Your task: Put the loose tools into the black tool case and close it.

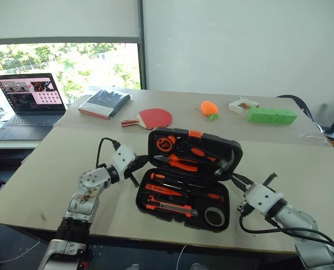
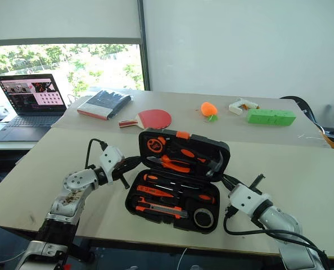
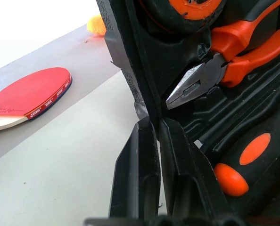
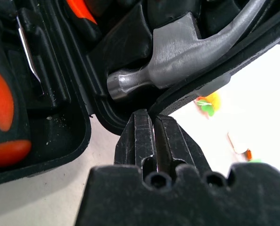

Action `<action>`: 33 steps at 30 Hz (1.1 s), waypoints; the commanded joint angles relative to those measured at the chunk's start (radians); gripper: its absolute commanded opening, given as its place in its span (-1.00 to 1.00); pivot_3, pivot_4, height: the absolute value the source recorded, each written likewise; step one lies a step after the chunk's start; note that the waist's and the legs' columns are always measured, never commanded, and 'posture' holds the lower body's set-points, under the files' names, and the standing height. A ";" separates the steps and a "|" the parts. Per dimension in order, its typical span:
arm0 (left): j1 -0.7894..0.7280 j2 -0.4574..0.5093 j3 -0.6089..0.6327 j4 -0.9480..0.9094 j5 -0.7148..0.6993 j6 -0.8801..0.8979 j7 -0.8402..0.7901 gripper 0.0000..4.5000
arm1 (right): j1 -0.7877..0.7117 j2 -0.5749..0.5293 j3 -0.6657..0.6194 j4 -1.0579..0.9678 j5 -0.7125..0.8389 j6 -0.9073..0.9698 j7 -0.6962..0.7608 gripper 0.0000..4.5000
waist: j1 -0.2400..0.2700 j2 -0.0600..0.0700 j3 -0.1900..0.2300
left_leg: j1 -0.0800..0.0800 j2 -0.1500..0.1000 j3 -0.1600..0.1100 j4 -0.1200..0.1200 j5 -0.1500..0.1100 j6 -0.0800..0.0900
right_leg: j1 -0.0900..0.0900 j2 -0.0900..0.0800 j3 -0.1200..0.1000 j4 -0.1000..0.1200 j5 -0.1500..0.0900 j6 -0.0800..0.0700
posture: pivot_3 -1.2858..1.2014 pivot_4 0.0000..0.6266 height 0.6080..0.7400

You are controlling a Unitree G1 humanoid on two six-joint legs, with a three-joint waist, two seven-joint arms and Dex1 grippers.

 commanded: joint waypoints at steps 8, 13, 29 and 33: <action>0.034 0.027 -0.002 -0.102 -0.033 -0.066 -0.012 -0.94 | 0.047 -0.019 0.031 -0.052 -0.054 -0.146 -0.023 -1.00 | -0.003 0.000 0.000 | 0.001 0.001 0.000 0.000 0.000 0.000 | 0.001 0.000 0.000 0.000 0.000 0.000 | 0.03 -0.52 0.94; 0.084 0.049 0.003 -0.143 -0.040 -0.055 -0.016 -0.70 | 0.097 -0.027 0.034 -0.067 -0.090 -0.204 -0.043 -0.26 | -0.003 0.000 0.000 | 0.002 0.001 0.000 -0.001 0.000 0.000 | 0.001 0.000 0.000 0.000 -0.001 -0.001 | 0.03 -0.52 0.94; 0.345 0.436 0.268 -0.257 -0.202 0.112 -0.185 0.97 | 0.730 -0.250 -0.229 -0.515 0.399 0.095 0.244 1.00 | -0.022 -0.004 -0.002 | 0.017 0.010 0.003 -0.013 0.000 0.000 | 0.007 0.002 0.001 0.001 -0.006 -0.010 | 0.03 -0.52 0.94; 0.294 0.479 0.225 -0.216 -0.218 0.165 -0.251 0.97 | 0.741 -0.257 -0.192 -0.560 0.444 0.216 0.301 1.00 | -0.008 -0.003 -0.002 | 0.031 0.012 0.006 -0.014 0.000 -0.002 | 0.022 0.000 -0.001 -0.001 -0.016 -0.011 | 0.03 -0.52 0.94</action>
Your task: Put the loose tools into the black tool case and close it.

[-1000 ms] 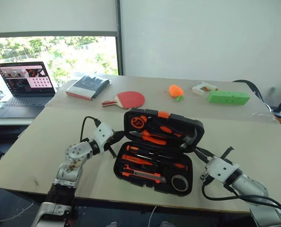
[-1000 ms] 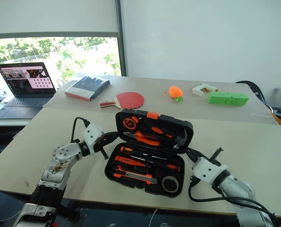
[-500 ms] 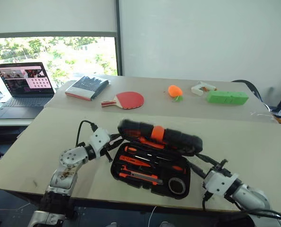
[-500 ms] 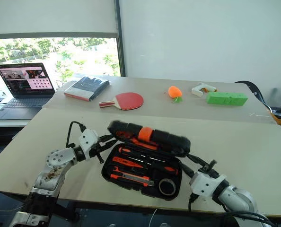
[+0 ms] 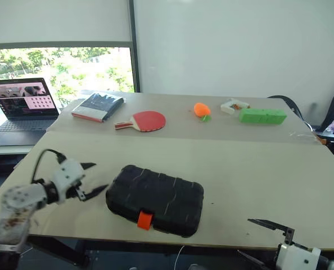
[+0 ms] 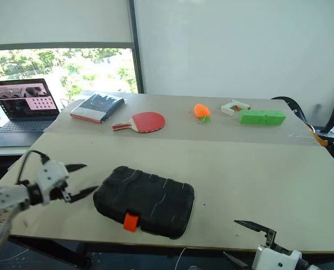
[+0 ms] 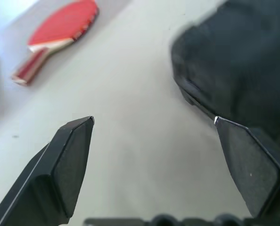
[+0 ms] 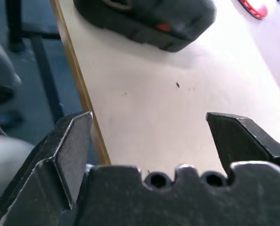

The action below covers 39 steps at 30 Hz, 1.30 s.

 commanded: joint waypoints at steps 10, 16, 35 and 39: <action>-0.319 0.068 -0.198 0.282 0.010 0.103 -0.254 0.69 | -0.139 0.011 0.130 -0.171 0.175 0.371 0.081 0.37 | 0.026 -0.004 -0.002 | -0.004 0.000 0.002 -0.001 -0.002 -0.003 | -0.004 0.002 -0.001 0.000 0.004 0.000 | 0.03 -0.52 0.94; -0.634 -0.032 -0.329 0.620 0.140 -0.053 -0.291 -0.32 | -0.170 -0.010 0.205 -0.149 0.151 0.390 0.173 -0.55 | 0.042 -0.006 -0.003 | -0.008 -0.006 0.005 0.001 -0.002 -0.003 | -0.004 0.003 -0.002 0.000 0.003 0.002 | 0.03 -0.52 0.94; -0.831 -0.315 -0.508 0.908 0.308 -0.199 -0.415 -0.98 | -0.558 0.165 0.427 -0.033 0.129 0.561 0.133 -1.00 | 0.027 -0.011 -0.003 | -0.017 -0.009 0.001 0.004 -0.003 -0.001 | -0.008 0.001 -0.003 -0.002 0.004 0.007 | 0.03 -0.52 0.94; -0.777 -0.319 -0.513 0.799 0.271 -0.110 -0.484 -0.98 | -0.620 0.196 0.375 0.004 0.103 0.586 0.077 -1.00 | 0.030 -0.011 -0.003 | -0.016 -0.010 0.000 0.005 -0.003 -0.001 | -0.008 0.000 -0.003 -0.001 0.005 0.007 | 0.03 -0.52 0.94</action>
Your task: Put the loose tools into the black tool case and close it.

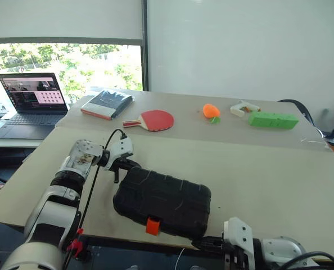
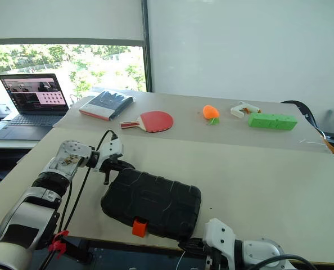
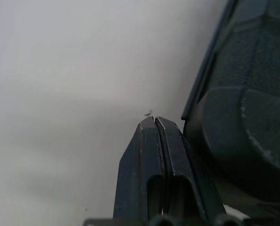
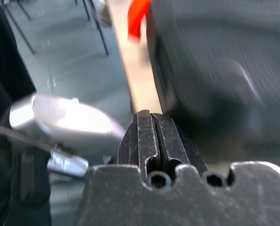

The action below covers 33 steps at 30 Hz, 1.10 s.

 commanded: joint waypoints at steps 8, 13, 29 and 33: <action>0.157 0.027 -0.016 -0.373 -0.070 0.237 -0.130 -0.98 | -0.106 -0.014 -0.204 0.083 0.000 0.038 -0.073 -1.00 | 0.009 0.001 0.000 | 0.001 0.000 -0.001 0.002 0.000 0.000 | 0.001 -0.001 0.001 0.002 0.000 0.001 | 0.03 -0.52 0.94; 0.015 0.013 0.041 -0.292 -0.105 0.332 -0.107 -0.98 | -0.046 -0.095 -0.236 0.044 0.035 0.039 0.025 -1.00 | 0.012 0.001 0.000 | -0.005 0.000 -0.001 0.003 0.000 0.000 | -0.004 0.001 -0.001 0.003 0.000 0.000 | 0.03 -0.52 0.94; -0.048 -0.106 -0.327 -0.355 0.029 0.080 -0.180 -0.98 | -0.193 -0.170 -0.135 0.118 0.064 0.050 0.219 -1.00 | -0.008 0.004 -0.001 | -0.014 0.000 -0.005 0.011 -0.001 0.002 | -0.010 0.002 0.001 0.003 0.004 0.003 | 0.03 -0.52 0.94; -0.041 -0.138 -0.344 -0.284 0.071 -0.014 -0.144 -0.98 | -0.260 -0.145 -0.079 0.176 0.031 0.040 0.215 -1.00 | -0.005 0.005 -0.002 | -0.006 -0.001 -0.004 0.011 -0.001 0.002 | -0.001 0.001 0.002 0.002 0.003 0.003 | 0.03 -0.52 0.94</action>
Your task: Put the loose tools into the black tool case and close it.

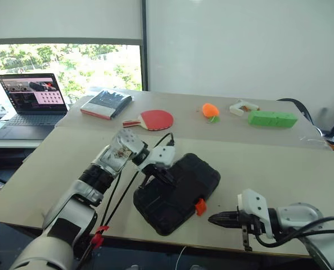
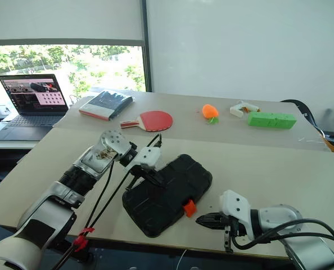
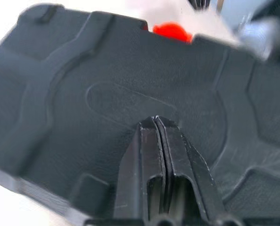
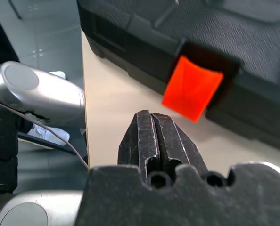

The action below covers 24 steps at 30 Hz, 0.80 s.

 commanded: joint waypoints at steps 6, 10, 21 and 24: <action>0.022 -0.041 -0.047 0.133 0.087 -0.041 0.010 -0.98 | -0.109 0.043 0.077 0.121 -0.080 -0.054 0.011 -1.00 | 0.006 0.001 -0.004 | 0.010 0.000 0.001 0.000 0.000 0.001 | 0.011 0.000 0.000 -0.003 -0.001 0.002 | 0.03 -0.52 0.94; 0.024 -0.044 -0.034 0.137 0.081 -0.033 0.006 -0.98 | -0.143 0.059 0.097 0.162 -0.112 -0.076 0.014 -1.00 | 0.005 0.002 -0.005 | 0.010 0.000 0.001 0.000 0.000 0.001 | 0.010 0.000 0.000 -0.002 0.000 0.001 | 0.03 -0.52 0.94; 0.055 -0.044 -0.018 0.107 0.081 -0.021 0.020 -0.98 | -0.198 0.120 0.091 0.223 -0.125 -0.103 0.010 -1.00 | 0.001 0.003 -0.005 | 0.009 0.001 0.001 -0.001 0.000 0.001 | 0.009 0.000 0.001 -0.001 0.000 0.001 | 0.03 -0.52 0.94; 0.063 -0.047 -0.016 0.103 0.083 -0.013 0.026 -0.98 | -0.216 0.153 0.081 0.222 -0.117 -0.100 -0.013 -1.00 | -0.007 0.003 -0.005 | 0.009 0.001 0.000 -0.001 0.000 0.001 | 0.009 0.001 0.001 -0.001 0.000 0.000 | 0.03 -0.52 0.94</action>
